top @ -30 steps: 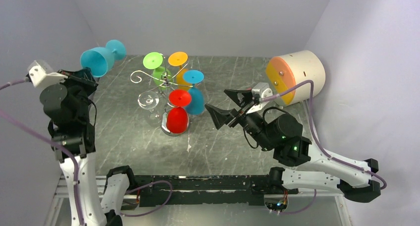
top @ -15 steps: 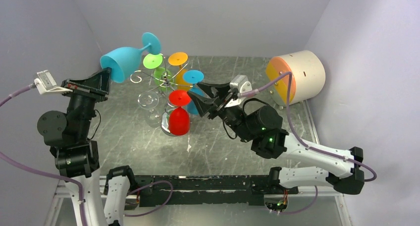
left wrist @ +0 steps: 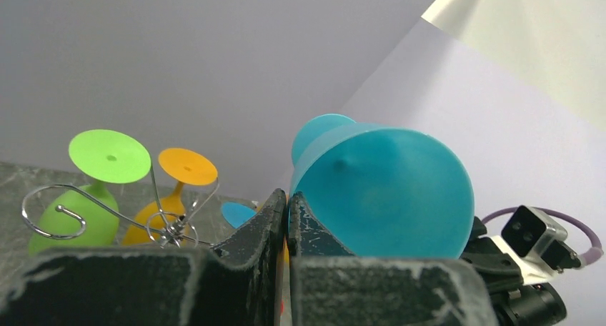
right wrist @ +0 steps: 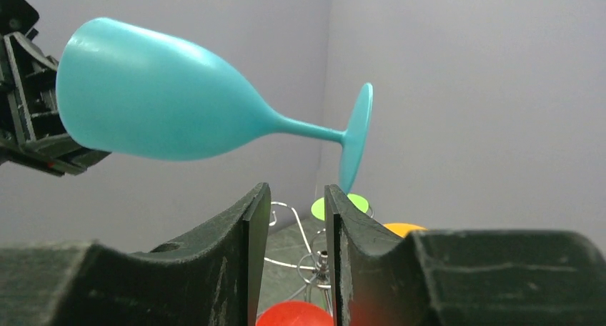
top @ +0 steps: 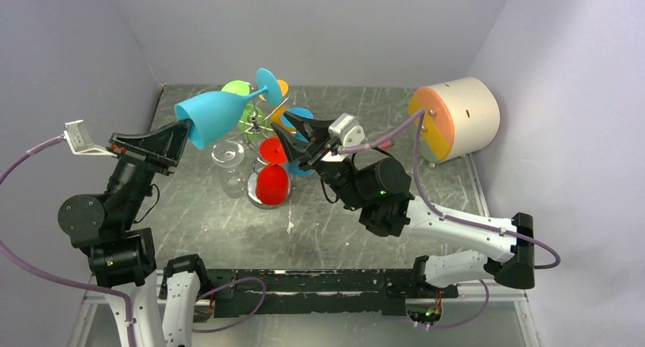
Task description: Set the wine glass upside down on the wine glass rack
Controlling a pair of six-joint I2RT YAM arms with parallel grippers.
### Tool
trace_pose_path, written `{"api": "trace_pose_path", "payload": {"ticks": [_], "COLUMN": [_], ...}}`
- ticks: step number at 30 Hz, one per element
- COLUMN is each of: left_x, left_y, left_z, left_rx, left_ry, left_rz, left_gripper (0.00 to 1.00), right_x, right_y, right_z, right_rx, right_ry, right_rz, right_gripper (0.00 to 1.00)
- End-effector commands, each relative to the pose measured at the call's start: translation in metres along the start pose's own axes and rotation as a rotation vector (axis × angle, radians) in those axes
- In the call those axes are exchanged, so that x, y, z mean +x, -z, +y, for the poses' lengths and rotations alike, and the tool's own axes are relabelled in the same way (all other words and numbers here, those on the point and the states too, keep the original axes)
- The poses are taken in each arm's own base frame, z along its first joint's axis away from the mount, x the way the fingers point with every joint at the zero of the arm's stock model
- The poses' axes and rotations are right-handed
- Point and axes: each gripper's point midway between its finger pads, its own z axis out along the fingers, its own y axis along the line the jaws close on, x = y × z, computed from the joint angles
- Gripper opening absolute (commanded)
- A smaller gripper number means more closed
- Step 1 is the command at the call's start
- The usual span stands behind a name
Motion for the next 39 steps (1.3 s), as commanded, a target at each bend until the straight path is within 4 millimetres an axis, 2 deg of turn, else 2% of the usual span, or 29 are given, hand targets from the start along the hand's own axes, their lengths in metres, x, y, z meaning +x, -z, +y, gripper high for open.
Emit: {"api": "trace_pose_path", "payload": {"ticks": [1,5,13,20,24,28,31,32,34,35,37,39], "left_x": [0.003,0.008,0.01,0.01,0.014,0.016,0.015,0.014,0.012,0.011,0.01,0.01], "left_y": [0.01,0.013,0.017,0.019,0.019,0.019,0.02,0.02,0.02,0.02,0.02,0.021], "left_z": [-0.03,-0.036,-0.044,-0.05,-0.044,-0.04,-0.043,-0.045,-0.047,-0.048,-0.051,-0.056], "left_rx": [0.089,0.115,0.137,0.149,0.136,0.116,0.125,0.129,0.132,0.132,0.138,0.156], "left_ry": [0.015,0.053,0.056,0.06,0.064,0.052,0.053,0.055,0.055,0.057,0.062,0.061], "left_rz": [0.026,0.057,0.071,0.078,0.085,0.092,0.096,0.092,0.084,0.081,0.078,0.081], "left_gripper": [0.07,0.07,0.07,0.07,0.07,0.07,0.07,0.07,0.07,0.07,0.07,0.07], "right_x": [-0.034,-0.031,-0.026,-0.022,-0.02,-0.031,-0.037,-0.034,-0.039,-0.043,-0.043,-0.043], "right_y": [-0.01,-0.017,-0.018,-0.019,-0.018,-0.018,-0.014,-0.01,0.0,0.004,0.011,0.018], "right_z": [-0.008,-0.006,-0.011,-0.013,-0.016,-0.024,-0.025,-0.023,-0.02,-0.017,-0.014,-0.019], "right_rx": [0.041,0.042,0.072,0.084,0.088,0.107,0.095,0.083,0.044,0.021,-0.017,-0.009], "right_ry": [-0.005,0.017,0.047,0.08,0.133,0.223,0.22,0.2,0.139,0.117,0.101,0.12], "right_rz": [-0.111,-0.101,-0.098,-0.075,-0.06,-0.072,-0.069,-0.066,-0.072,-0.078,-0.053,-0.05], "right_gripper": [0.37,0.34,0.25,0.0,0.0,0.0,0.0,0.05,0.34,0.41,0.44,0.48]}}
